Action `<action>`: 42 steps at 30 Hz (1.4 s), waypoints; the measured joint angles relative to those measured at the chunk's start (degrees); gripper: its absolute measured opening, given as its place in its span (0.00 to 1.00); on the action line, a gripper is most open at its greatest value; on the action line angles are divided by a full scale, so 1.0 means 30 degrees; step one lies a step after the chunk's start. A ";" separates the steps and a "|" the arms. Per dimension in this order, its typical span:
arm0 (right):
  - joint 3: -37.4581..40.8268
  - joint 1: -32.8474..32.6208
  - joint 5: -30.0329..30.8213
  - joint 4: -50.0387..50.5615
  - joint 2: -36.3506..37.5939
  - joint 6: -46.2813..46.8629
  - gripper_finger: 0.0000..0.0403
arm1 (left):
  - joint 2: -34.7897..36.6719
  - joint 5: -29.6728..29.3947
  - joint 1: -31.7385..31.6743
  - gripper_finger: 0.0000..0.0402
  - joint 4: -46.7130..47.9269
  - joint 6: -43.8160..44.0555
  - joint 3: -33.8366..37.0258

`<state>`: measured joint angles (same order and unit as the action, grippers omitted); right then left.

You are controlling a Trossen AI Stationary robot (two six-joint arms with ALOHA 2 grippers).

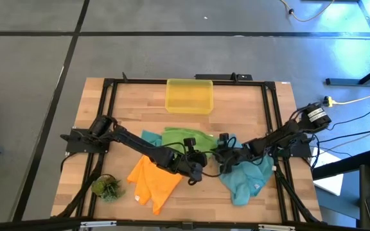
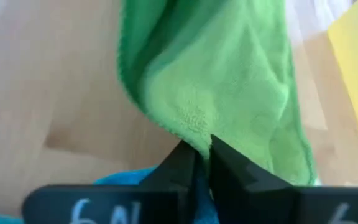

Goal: Fold microfiber towels
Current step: Fold the green microfiber cloth

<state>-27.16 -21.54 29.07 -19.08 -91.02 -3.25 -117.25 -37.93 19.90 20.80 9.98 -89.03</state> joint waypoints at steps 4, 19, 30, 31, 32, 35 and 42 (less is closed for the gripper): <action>0.0002 0.0000 -0.0278 0.0417 0.1330 0.0016 0.03 | 0.0380 0.0042 0.0121 0.00 0.0067 -0.0007 0.0014; -0.0005 0.0281 -0.1577 0.0718 0.2673 0.1072 0.30 | 0.1646 -0.0806 0.0867 0.00 0.0106 -0.0517 0.0014; -0.0005 0.1266 -0.1634 0.0587 0.2673 0.1664 0.32 | 0.1960 -0.0781 0.0925 0.00 -0.0044 -0.0517 -0.0007; -0.0005 0.1309 -0.1814 0.0440 0.2673 0.1858 0.32 | 0.2010 -0.0896 0.0925 0.00 0.0028 -0.0517 -0.0007; -0.0005 0.1358 -0.2071 0.0221 0.2668 0.1994 0.32 | 0.2070 -0.0917 0.0983 0.00 0.0237 -0.0517 0.0004; -0.0005 0.1427 -0.2814 -0.0477 0.2673 0.2004 0.32 | 0.2193 -0.1110 0.0991 0.00 0.0141 -0.0524 0.0014; -0.0015 0.1665 -0.4245 -0.1188 0.2673 0.2003 0.32 | 0.2287 -0.1178 0.0998 0.00 0.0240 -0.0693 0.0014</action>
<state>-27.21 -16.54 16.34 -22.64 -83.00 2.76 -110.39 -41.46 22.90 21.52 7.90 -88.99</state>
